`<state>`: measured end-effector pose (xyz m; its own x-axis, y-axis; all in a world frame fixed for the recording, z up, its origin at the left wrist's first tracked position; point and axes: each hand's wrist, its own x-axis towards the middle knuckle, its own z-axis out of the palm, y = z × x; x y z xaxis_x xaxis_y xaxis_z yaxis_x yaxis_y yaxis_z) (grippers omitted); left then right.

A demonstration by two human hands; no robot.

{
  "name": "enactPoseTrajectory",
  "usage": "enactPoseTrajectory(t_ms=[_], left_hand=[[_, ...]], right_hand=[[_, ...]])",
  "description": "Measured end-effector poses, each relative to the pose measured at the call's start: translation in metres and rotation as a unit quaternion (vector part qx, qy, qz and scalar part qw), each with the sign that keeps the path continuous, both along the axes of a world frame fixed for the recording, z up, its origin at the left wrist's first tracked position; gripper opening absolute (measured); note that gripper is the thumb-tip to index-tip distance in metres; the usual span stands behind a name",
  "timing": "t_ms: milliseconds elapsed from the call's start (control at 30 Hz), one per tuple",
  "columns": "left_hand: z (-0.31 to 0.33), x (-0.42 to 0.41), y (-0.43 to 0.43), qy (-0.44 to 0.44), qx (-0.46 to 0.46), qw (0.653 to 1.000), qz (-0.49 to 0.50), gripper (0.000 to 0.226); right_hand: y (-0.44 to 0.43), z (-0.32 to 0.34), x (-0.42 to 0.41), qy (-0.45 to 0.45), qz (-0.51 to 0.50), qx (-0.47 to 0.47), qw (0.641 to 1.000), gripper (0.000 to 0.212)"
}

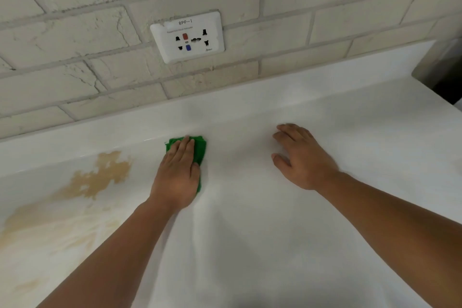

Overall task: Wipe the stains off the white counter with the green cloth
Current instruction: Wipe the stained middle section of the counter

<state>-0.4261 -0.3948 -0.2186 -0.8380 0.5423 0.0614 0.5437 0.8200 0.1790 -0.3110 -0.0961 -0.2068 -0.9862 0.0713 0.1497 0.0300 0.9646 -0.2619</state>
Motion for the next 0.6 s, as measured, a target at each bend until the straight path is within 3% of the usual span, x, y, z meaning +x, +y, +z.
enactPoseTrajectory(t_ms=[167,400,600], left_hand=[[0.004,-0.012,0.031,-0.017,-0.019,1.0,0.003,0.071],[0.007,-0.01,0.118,-0.029,0.003,0.996,-0.081,0.055],[0.009,0.007,0.128,-0.019,-0.014,0.985,-0.172,0.053]], right_hand=[[-0.001,-0.002,-0.004,0.001,0.0,-0.007,1.0,0.063],[0.0,-0.004,-0.006,0.009,-0.001,-0.01,1.0,0.064],[-0.001,-0.001,-0.001,0.025,-0.027,-0.034,0.999,0.066]])
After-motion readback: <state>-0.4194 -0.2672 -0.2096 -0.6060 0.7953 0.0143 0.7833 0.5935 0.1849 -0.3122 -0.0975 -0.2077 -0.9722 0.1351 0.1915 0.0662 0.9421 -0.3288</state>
